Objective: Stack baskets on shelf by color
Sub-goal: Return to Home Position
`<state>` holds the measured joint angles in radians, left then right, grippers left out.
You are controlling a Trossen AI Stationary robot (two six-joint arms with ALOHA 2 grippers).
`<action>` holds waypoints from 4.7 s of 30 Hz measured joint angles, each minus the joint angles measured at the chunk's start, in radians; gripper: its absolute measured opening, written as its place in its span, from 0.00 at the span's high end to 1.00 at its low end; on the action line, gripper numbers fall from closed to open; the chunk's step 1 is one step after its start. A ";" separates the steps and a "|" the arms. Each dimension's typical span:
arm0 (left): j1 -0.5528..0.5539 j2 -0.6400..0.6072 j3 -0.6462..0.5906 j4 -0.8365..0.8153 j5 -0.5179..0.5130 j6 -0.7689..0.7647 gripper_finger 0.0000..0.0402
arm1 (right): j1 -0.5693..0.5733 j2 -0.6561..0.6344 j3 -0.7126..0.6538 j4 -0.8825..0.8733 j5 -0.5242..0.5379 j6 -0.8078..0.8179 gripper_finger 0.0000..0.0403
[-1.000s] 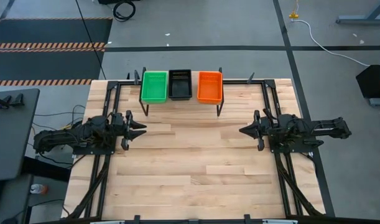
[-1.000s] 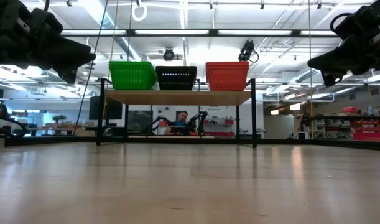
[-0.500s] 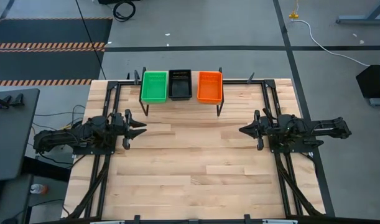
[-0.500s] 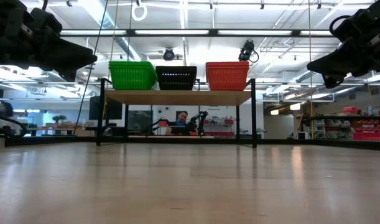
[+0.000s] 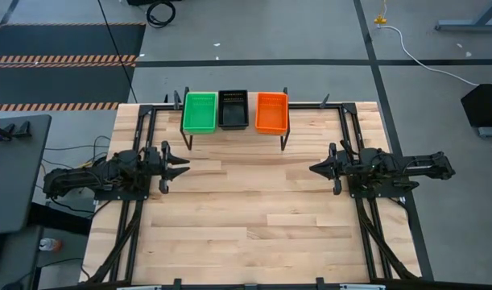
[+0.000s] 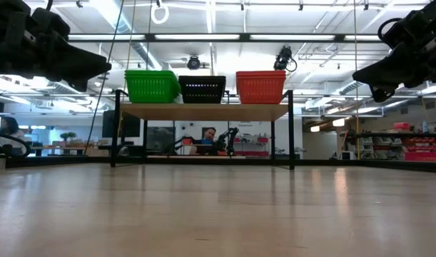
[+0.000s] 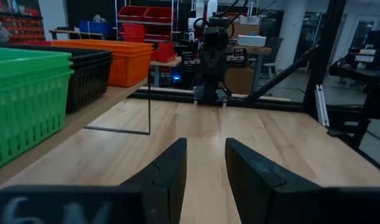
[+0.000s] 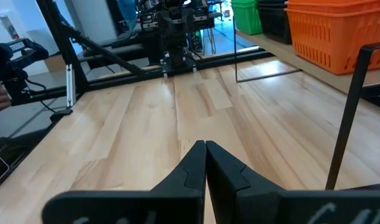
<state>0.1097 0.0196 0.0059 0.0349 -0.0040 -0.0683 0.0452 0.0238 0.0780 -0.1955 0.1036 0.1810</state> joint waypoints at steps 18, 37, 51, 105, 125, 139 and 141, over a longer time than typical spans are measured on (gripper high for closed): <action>0.001 0.000 0.000 0.011 -0.003 0.078 0.71 | 0.000 0.000 0.000 0.000 0.000 0.000 0.96; 0.000 0.000 0.000 0.014 -0.003 0.080 0.71 | 0.000 0.000 -0.001 0.000 -0.001 0.000 0.96; 0.000 0.000 0.000 0.014 -0.003 0.080 0.71 | 0.000 0.000 -0.001 0.000 -0.001 0.000 0.96; 0.000 0.000 0.000 0.013 -0.002 0.080 0.71 | 0.000 0.000 -0.001 0.000 -0.001 0.000 0.96; 0.000 0.000 0.000 0.013 -0.003 0.080 0.71 | 0.000 0.000 -0.001 0.000 -0.001 0.000 0.96; 0.000 0.000 0.000 0.013 -0.002 0.080 0.71 | 0.000 0.000 -0.001 0.000 -0.001 0.000 0.96; 0.000 0.000 0.000 0.013 -0.003 0.079 0.71 | 0.000 0.000 -0.001 0.000 -0.001 0.000 0.96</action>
<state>0.1097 0.0196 0.0059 0.0479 -0.0066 0.0112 0.0448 0.0242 0.0772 -0.1955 0.1028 0.1811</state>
